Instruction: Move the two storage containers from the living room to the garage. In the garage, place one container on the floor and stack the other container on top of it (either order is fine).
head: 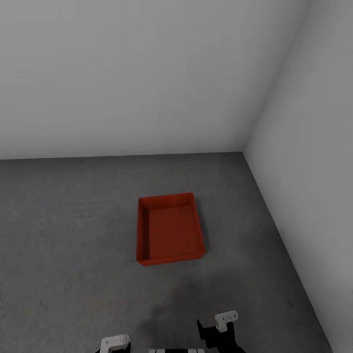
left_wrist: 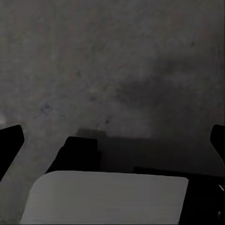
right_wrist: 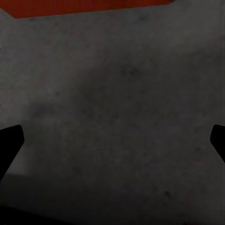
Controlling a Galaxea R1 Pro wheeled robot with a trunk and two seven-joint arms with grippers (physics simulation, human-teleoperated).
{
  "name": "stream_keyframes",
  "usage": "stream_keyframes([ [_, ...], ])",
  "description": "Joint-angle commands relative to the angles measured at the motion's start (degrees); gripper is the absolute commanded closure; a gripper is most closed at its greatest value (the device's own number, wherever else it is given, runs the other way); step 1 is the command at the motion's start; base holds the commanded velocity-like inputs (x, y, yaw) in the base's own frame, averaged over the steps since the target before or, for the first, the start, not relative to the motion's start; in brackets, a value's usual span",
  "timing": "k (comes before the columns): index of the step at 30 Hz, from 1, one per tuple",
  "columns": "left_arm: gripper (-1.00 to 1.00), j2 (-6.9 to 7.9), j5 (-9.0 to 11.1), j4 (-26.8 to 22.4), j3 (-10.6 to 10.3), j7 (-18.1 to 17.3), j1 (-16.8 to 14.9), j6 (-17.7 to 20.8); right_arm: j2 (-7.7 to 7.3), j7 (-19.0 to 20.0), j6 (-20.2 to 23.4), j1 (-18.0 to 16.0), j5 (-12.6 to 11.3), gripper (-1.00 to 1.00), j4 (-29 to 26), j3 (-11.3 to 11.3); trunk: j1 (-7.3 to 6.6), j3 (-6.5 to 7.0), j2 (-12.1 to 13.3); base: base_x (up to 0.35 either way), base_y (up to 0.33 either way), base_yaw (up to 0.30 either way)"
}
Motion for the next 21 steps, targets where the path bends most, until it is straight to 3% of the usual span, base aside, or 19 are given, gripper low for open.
stream_keyframes([
  [1, -1.0, 0.3, 0.47, 0.34, 0.69, 0.0, -0.01, -0.17, 0.0, 0.15, -0.18, -0.02, 0.04, -1.0, 0.04, -0.05, -0.23, 0.16, 0.41, 0.0, 0.0, 0.0],
  [7, -1.0, 0.79, 0.59, 1.55, 2.69, -0.29, -0.01, -0.04, -0.06, 0.11, -0.11, -0.02, -0.04, -1.0, 0.48, -0.32, -1.55, 1.24, 2.81, 0.0, 0.0, 0.0],
  [20, -1.0, 1.23, 0.64, 8.44, 3.05, -0.17, -0.04, -0.25, -0.92, -0.03, -0.14, -0.02, -0.03, -1.0, 5.61, -0.4, -4.4, 3.57, 8.03, 0.0, 0.0, 0.0],
  [21, -1.0, 1.25, 0.61, 9.57, 3.02, -0.1, -0.01, -0.31, -1.71, -0.11, -0.29, -0.02, 0.02, -1.0, 8.09, -0.38, -4.62, 3.75, 8.43, 0.0, 0.0, 0.0],
])
